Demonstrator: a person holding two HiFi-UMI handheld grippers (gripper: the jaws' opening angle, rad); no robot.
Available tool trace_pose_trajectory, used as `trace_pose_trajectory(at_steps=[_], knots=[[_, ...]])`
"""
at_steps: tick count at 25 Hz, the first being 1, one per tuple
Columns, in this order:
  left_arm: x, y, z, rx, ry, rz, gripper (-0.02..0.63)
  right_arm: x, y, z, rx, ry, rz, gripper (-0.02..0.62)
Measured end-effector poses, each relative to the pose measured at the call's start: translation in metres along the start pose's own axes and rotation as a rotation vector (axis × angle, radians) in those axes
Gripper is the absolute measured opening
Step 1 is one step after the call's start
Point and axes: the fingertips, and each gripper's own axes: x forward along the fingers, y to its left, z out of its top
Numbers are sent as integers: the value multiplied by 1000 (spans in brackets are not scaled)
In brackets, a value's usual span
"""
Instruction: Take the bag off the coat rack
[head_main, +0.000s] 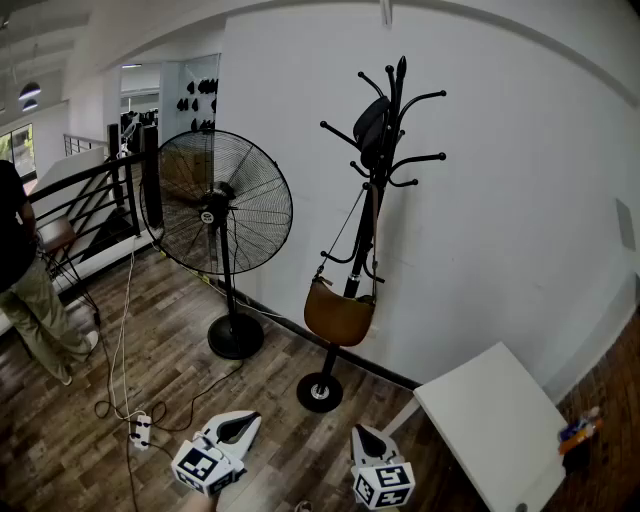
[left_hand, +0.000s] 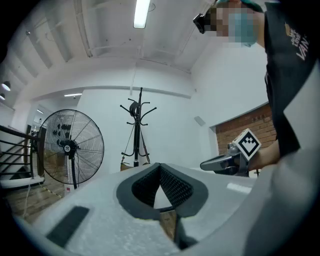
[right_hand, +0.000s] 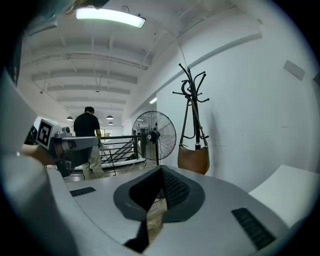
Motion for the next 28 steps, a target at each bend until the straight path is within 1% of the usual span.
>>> trace_pose_trajectory(at_steps=[4, 8, 10, 12, 13, 14, 15, 17, 20, 22, 24, 26, 28], knots=[[18, 10, 0, -10, -39, 14, 2, 13, -12, 5, -1, -9, 11, -3], [39, 6, 0, -7, -26, -7, 2, 22, -24, 12, 11, -38, 44, -2], [52, 6, 0, 4, -20, -13, 3, 29, -33, 18, 0, -61, 43, -1], [64, 9, 5, 4, -43, 15, 3, 35, -44, 23, -24, -81, 33, -5], [69, 10, 7, -6, -45, 28, 15, 39, -49, 25, -30, -89, 33, 25], [74, 11, 5, -12, -36, 33, 115, 42, -54, 25, -31, -95, 36, 64], [78, 11, 2, -10, -24, 33, 182, 46, -59, 26, -30, -98, 41, 87], [85, 11, -3, 1, -9, 38, 184, 53, -69, 25, -30, -101, 48, 106], [92, 11, -6, 2, -20, 61, 185, 59, -80, 23, -31, -108, 61, 118], [96, 12, -13, 7, -27, 68, 213, 63, -83, 22, -28, -106, 76, 124], [102, 16, -16, -16, -18, 74, 229, 68, -84, 20, -17, -92, 91, 129], [106, 17, -19, -52, 9, 78, 243, 71, -86, 15, -6, -66, 96, 130], [113, 19, -22, -63, 22, 71, 245, 75, -89, 12, 5, -48, 92, 136]])
